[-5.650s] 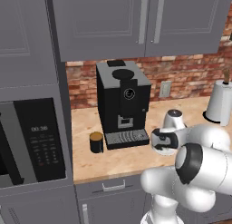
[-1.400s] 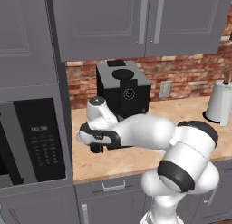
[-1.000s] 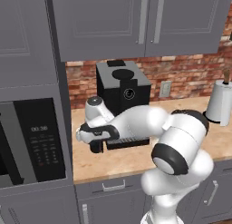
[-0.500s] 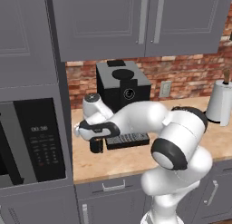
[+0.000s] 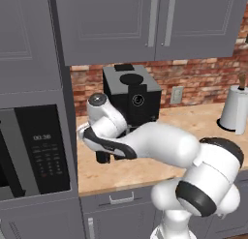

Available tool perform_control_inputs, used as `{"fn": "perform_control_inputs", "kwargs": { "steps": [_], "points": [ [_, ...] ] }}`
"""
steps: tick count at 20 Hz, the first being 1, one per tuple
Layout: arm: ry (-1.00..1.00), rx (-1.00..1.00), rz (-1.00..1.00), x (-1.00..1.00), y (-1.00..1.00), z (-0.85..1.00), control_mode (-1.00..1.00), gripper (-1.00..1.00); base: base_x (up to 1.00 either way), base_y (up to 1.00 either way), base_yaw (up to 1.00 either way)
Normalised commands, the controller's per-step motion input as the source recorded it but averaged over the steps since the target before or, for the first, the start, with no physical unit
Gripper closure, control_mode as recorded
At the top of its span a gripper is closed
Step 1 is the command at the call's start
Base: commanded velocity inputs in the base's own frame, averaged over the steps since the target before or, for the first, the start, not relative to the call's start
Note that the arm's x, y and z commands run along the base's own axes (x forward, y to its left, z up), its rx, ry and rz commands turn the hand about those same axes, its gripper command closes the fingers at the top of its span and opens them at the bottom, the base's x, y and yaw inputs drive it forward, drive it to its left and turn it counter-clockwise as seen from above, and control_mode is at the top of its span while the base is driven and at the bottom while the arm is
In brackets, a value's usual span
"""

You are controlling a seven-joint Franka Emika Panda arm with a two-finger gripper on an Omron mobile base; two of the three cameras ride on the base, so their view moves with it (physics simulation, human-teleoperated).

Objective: Take a sugar cube from the saucer and place it inside the coffee. Then, grab milk from the fridge and place it next to the coffee on the counter to sweeten the coffee.

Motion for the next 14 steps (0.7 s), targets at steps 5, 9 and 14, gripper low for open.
{"fn": "perform_control_inputs", "kwargs": {
  "steps": [5, 9, 14],
  "points": [
    [-0.12, 0.08, -0.05, -0.94, -0.65, 0.52, -1.00, -1.00, 0.00, 0.00, 0.00],
    [-0.04, 0.09, -0.06, -0.97, -0.92, 0.41, -1.00, -1.00, 0.00, 0.00, 0.00],
    [0.00, 0.12, -0.08, -0.81, -1.00, 0.48, -1.00, -1.00, 0.00, 0.00, 0.00]
  ]
}}
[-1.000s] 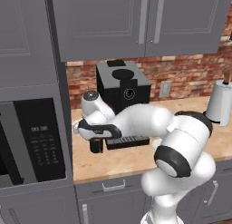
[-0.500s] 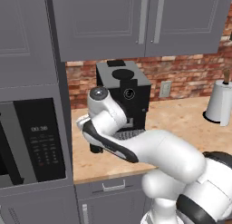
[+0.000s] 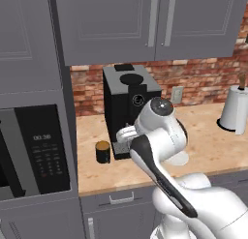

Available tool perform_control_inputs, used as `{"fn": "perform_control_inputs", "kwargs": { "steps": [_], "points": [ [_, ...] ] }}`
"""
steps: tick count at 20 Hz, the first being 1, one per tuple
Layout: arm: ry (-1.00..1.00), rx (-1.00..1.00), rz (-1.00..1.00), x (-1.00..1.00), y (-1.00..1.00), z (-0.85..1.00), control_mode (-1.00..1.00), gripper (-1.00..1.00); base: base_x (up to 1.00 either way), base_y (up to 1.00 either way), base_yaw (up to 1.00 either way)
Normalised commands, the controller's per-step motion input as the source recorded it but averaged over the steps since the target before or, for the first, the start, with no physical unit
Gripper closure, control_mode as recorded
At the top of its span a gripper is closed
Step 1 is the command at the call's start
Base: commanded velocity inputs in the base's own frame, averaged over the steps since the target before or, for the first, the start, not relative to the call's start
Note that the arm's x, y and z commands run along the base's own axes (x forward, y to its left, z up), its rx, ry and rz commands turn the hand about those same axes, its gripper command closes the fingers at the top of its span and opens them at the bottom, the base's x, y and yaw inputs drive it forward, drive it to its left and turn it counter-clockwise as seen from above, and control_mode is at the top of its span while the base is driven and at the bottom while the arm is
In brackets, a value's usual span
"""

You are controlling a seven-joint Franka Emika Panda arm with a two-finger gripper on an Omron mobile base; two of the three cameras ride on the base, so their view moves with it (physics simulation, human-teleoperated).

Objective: Take a sugar cube from the saucer and place it inside the coffee. Then, grab milk from the fridge and place it next to the coffee on the counter to sweeten the coffee.

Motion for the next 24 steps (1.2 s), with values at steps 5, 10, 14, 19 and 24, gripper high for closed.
{"fn": "perform_control_inputs", "kwargs": {
  "steps": [5, 10, 14, 19, 24],
  "points": [
    [-0.06, 0.14, -0.07, -0.61, -0.97, 0.58, -1.00, -1.00, 0.00, 0.00, 0.00],
    [-0.06, 0.01, 0.00, -0.15, -0.23, 0.15, -1.00, -1.00, 0.00, 0.00, 0.00],
    [0.00, 0.00, 0.00, -0.06, 0.00, 0.00, 1.00, -1.00, -0.25, -0.02, 0.00],
    [0.00, 0.00, 0.00, 0.00, 0.00, 0.00, 1.00, -1.00, -0.70, -0.21, 0.00],
    [0.00, 0.00, 0.00, 0.00, 0.00, 0.00, 1.00, -1.00, -0.70, -0.33, 0.00]
  ]
}}
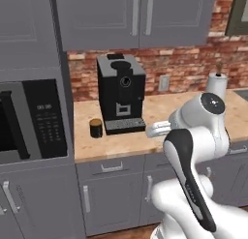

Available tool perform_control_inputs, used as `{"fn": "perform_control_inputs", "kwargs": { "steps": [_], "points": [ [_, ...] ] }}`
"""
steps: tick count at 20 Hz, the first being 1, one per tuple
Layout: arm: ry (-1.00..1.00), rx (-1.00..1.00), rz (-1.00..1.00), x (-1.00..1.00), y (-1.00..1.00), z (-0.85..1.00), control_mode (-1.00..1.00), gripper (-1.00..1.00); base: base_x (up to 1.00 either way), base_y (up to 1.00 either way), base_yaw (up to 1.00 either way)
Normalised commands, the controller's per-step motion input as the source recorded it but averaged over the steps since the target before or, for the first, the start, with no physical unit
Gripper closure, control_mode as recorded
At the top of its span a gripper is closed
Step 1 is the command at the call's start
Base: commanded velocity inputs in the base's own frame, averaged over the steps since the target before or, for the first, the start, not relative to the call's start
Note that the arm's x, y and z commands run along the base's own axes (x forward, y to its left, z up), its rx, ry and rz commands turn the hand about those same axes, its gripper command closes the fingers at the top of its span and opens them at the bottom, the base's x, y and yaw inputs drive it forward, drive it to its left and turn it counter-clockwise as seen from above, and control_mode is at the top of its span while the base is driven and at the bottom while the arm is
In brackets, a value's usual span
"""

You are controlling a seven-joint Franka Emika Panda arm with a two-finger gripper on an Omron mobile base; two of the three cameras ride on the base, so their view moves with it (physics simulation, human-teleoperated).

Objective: Take a sugar cube from the saucer and place it inside the coffee. Then, grab milk from the fridge and place it next to the coffee on the counter to sweeten the coffee.

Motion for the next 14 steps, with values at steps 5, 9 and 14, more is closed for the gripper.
{"fn": "perform_control_inputs", "kwargs": {
  "steps": [5, 9, 14],
  "points": [
    [0.00, 0.00, 0.00, 0.00, 0.00, 0.00, 1.00, -1.00, -0.77, -0.39, 0.12],
    [0.00, 0.00, 0.00, 0.00, 0.00, 0.00, 1.00, -1.00, -0.57, -0.09, 0.43],
    [0.00, 0.00, 0.00, 0.00, 0.00, 0.00, 1.00, -1.00, -0.44, 0.00, 0.69]
  ]
}}
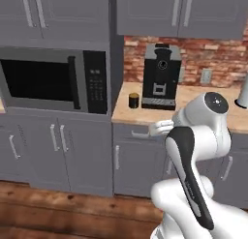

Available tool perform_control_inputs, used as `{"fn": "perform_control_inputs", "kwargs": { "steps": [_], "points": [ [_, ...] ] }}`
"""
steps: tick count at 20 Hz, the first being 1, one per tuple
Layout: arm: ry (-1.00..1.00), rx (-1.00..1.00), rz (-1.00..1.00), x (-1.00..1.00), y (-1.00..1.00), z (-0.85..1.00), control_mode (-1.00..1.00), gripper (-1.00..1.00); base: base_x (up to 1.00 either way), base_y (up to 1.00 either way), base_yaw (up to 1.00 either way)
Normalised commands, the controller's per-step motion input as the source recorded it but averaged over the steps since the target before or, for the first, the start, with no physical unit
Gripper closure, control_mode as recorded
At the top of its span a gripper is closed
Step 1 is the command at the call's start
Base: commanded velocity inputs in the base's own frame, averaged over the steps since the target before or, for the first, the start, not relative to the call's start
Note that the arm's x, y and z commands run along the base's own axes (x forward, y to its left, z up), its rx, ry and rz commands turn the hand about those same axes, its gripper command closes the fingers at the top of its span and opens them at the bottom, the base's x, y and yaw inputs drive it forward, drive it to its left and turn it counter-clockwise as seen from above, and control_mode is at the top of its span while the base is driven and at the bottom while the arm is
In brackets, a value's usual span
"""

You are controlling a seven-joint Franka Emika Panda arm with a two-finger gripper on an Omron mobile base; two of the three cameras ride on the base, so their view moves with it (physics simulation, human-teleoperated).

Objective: Take a sugar cube from the saucer and place it inside the coffee. Then, grab milk from the fridge and place it next to the coffee on the counter to sweeten the coffee.

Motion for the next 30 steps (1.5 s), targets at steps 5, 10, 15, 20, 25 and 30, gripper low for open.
{"fn": "perform_control_inputs", "kwargs": {
  "steps": [5, 10, 15, 20, 25, 30],
  "points": [
    [0.00, 0.00, 0.00, 0.00, 0.00, 0.00, 1.00, -1.00, -0.32, 0.00, 0.78],
    [0.00, 0.00, 0.00, 0.00, 0.00, 0.00, 1.00, -1.00, -0.15, 0.00, 0.84],
    [0.00, 0.00, 0.00, 0.00, 0.00, 0.00, 1.00, -1.00, -0.11, 0.00, 0.98],
    [0.00, 0.00, 0.00, 0.00, 0.00, 0.00, 1.00, -1.00, 0.00, 0.00, 1.00],
    [0.00, 0.00, 0.00, 0.00, 0.00, 0.00, 1.00, -1.00, 0.00, 0.00, 1.00],
    [0.00, 0.00, 0.00, 0.00, 0.00, 0.00, 1.00, -1.00, 0.00, 0.00, 1.00]
  ]
}}
